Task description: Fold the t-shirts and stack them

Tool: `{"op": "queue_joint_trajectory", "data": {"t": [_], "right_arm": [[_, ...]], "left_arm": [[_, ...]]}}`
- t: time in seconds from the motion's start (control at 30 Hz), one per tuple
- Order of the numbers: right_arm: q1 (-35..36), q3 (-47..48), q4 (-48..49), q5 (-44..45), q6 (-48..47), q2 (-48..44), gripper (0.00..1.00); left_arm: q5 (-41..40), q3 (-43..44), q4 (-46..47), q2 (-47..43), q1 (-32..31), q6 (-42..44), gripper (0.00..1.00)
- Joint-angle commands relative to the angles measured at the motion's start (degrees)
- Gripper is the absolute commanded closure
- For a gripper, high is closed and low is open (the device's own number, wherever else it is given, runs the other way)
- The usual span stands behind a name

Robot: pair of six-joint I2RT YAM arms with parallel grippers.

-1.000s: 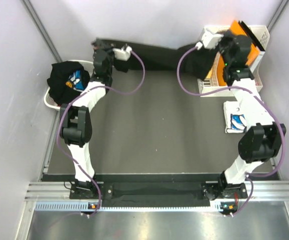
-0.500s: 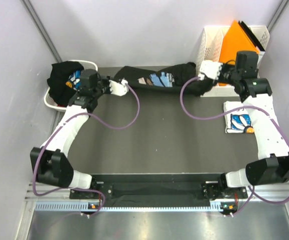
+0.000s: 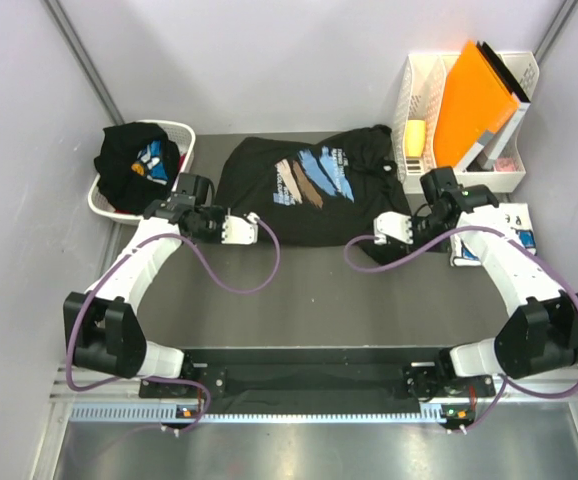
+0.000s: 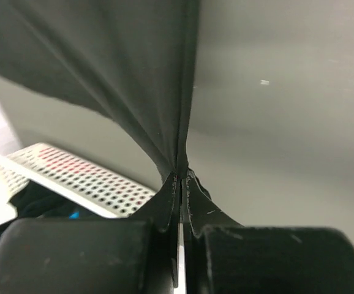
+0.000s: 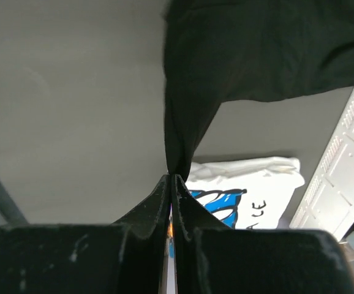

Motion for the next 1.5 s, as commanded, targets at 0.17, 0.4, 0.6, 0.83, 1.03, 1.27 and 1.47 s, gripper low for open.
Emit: {"op": "queue_joint_trajectory", "data": {"t": [0.17,0.4,0.6,0.83,1.03,1.27,1.47], "right_arm": [[0.5,9.4,-18.4,2.4,-5.7,5.0,1.0],[1.9,-0.8,-12.6,5.5,-9.9,-0.4,1.0],[8.5,-16.0,2.7,5.1,-5.8,-9.0,1.0],[13.5,-24.2,12.8,5.2,1.0,-11.6,1.0],[12.4,-16.2,9.8,0.7,5.1,-8.5,1.0],[12.5,-12.5,4.4,-0.4,2.8,-9.2,1.0],[14.2,-17.3,2.0,2.4,-0.9,-14.1,1.0]], "left_arm": [[4.9,6.8,-20.9,3.6,-0.1,7.6,1.0],[4.3,0.5,-20.2,1.5,-0.1,12.5,1.0],[0.3,-14.0,-5.6,-6.0,-0.1,14.8,1.0],[-2.7,-18.8,3.4,-7.3,-0.1,11.3,1.0],[-4.4,-18.5,2.2,-6.9,-0.1,9.9,1.0],[-5.8,-20.8,-0.9,-8.7,-0.1,14.5,1.0],[-4.4,-21.0,-4.1,-9.9,-0.1,16.1,1.0]]}}
